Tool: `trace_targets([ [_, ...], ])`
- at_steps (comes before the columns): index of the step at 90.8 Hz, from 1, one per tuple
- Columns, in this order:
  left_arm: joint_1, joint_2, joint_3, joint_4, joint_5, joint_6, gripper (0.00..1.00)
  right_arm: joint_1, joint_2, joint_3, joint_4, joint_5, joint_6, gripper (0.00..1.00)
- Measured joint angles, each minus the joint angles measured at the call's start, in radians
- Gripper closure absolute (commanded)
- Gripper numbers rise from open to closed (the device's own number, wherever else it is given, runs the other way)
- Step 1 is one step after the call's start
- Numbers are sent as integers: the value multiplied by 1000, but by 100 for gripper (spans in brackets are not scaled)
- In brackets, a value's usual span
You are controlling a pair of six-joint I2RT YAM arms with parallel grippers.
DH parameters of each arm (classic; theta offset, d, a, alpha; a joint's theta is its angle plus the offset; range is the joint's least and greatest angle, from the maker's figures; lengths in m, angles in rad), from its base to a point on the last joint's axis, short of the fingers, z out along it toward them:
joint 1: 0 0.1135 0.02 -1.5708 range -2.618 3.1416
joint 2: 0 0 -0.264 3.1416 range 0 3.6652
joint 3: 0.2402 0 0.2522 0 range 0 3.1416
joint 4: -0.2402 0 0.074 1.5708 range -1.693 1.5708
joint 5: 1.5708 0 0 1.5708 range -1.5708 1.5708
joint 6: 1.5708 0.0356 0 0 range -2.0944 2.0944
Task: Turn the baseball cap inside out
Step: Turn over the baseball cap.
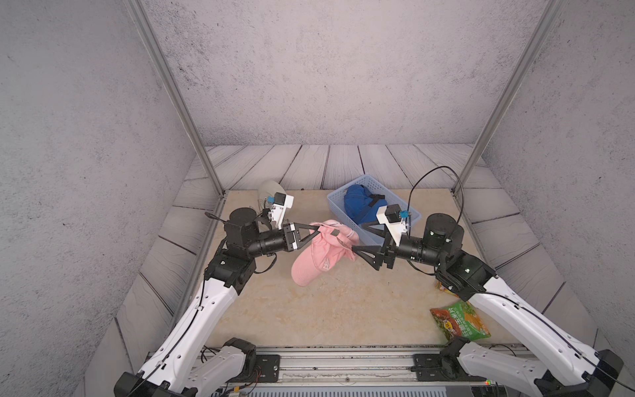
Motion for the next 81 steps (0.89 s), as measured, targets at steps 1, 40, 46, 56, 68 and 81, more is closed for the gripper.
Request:
trace_targets([
  [1,0,0,0,-3,3,2,100,1,5,3,0,-5,2,13],
  [40,0,69,21,-124,183,116,100,18,177,142,-158,-158,-43,9],
  [46,0,81,32,-149,211,142,100,20,199,155,-189,-188,-50,14],
  [56,0,94,64,-205,256,195,99,24,230,170,-246,-241,-58,39],
  [68,2,96,86,-240,345,242,72,24,243,179,-287,-281,-62,86],
  [81,51,95,92,-289,471,317,50,26,240,177,-300,-317,-51,100],
])
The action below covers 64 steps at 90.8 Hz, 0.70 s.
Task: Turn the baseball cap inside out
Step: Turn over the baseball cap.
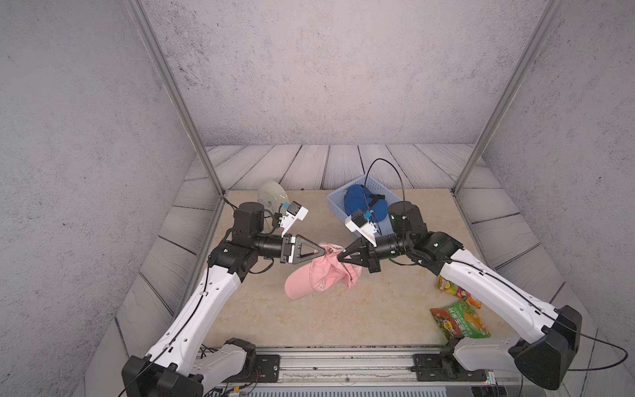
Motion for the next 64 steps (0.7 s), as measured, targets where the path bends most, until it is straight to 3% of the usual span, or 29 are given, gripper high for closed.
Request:
trace_targets([
  [9,98,-7,-2,-31,-2,35,38,0,-24,-21,6,-11,18,100],
  [18,162,-30,-2,-45,-111,45,28,-3,-61,-49,8,-13,51,100],
  [30,162,-96,-14,10,-267,-1,29,-11,-92,-79,40,25,118,100],
  [39,122,-161,-34,84,-355,-47,36,-14,-106,-108,93,78,185,100],
  [48,26,-209,-68,159,-419,-85,45,-15,-109,-130,146,133,243,100],
  [64,-124,-238,-174,300,-467,-188,46,-20,-109,-138,212,184,314,100],
])
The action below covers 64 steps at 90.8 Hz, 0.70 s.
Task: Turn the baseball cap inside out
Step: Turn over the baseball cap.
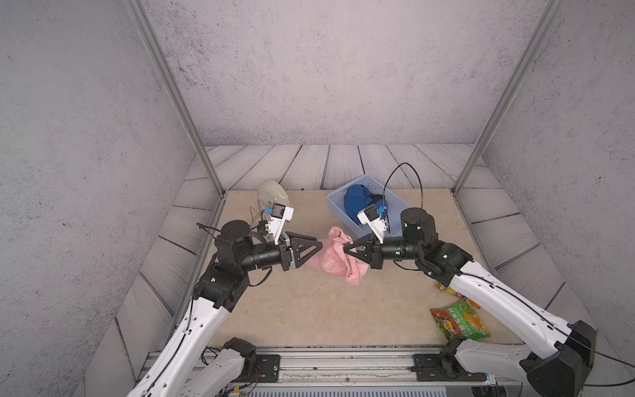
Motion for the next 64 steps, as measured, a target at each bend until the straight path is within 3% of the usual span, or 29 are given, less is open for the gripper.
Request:
trace_targets([
  [28,-138,114,-57,121,-1,-79,45,-4,1,0,91,-68,84,100],
  [46,-203,238,6,160,56,-68,72,-4,5,17,111,-124,122,100],
  [64,-231,256,18,203,69,-71,100,-14,5,21,111,-126,134,100],
])
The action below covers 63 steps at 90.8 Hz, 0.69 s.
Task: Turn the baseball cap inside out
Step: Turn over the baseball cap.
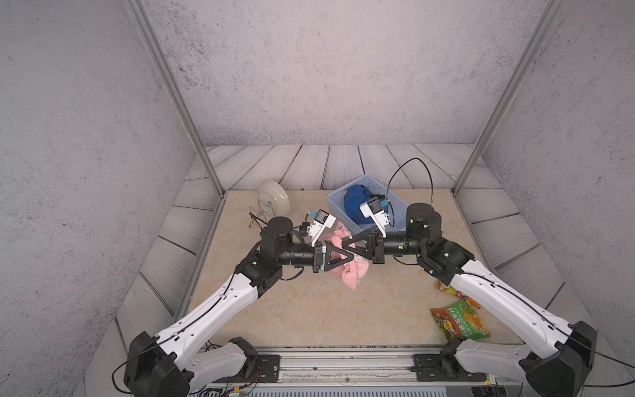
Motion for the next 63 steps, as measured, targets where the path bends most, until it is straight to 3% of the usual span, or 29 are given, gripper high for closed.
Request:
trace_targets([
  [10,-3,0,0,7,-24,3,100,-7,0,7,-14,24,-5,83],
  [16,-7,-4,0,-3,-70,3,100,-10,0,18,-41,71,-19,51],
  [20,-13,-15,-5,-13,-119,-4,100,-17,0,23,-56,119,-39,35],
  [27,-18,-48,-31,-6,-224,-41,100,-37,-8,27,-75,197,-68,18],
  [47,-18,-101,-39,6,-556,-178,100,-59,-210,-111,-55,431,-191,6],
  [63,-18,-109,-32,37,-733,-298,100,-56,-375,-433,262,457,-291,4],
])
